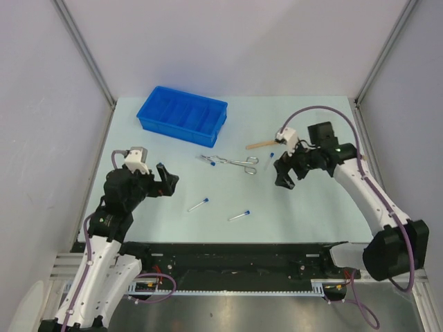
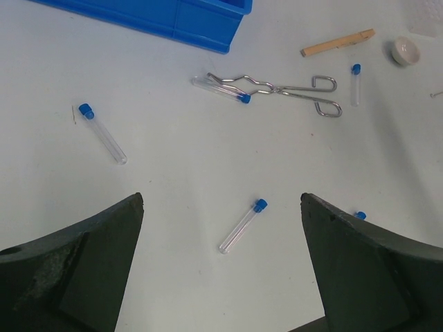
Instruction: Organize the chemistry lab equipment
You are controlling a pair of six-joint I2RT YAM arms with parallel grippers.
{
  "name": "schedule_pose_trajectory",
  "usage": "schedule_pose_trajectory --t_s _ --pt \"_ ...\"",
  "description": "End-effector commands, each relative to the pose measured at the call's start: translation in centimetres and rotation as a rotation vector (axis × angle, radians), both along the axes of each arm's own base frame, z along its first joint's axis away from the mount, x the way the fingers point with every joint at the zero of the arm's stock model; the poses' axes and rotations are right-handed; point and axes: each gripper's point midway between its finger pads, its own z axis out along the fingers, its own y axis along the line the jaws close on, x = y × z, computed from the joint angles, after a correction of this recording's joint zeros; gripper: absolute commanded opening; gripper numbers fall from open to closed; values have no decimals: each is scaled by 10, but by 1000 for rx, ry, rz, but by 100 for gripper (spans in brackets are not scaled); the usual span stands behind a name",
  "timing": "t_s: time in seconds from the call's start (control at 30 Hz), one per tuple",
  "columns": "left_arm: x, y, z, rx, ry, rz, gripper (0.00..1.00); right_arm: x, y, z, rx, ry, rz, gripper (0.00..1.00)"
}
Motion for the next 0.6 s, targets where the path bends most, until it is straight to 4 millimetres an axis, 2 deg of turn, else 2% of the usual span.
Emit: schedule_pose_trajectory --t_s 0.0,0.07,0.3,0.43,0.47,0.5,0.53,0.57 --pt "1 -4 7 2 -24 -22 100 14 21 -13 -134 -44 95 100" --pt "2 -4 5 3 -13 -26 100 24 27 -15 -170 -71 96 100" --pt "5 -7 -5 15 29 -41 100 73 43 -22 -116 -49 60 100" --pt "6 -8 -5 17 27 -47 100 94 51 -42 -147 -6 100 96" --pt "6 -8 -6 18 31 -47 100 102 53 -37 -147 -26 106 95" --pt "7 -8 -6 18 32 -50 100 107 51 -38 -154 -29 114 94" --pt "7 -9 -8 19 40 -55 100 109 50 -47 -182 -27 157 93" --pt "7 -9 -8 18 41 -56 100 117 51 -43 -193 -56 187 90"
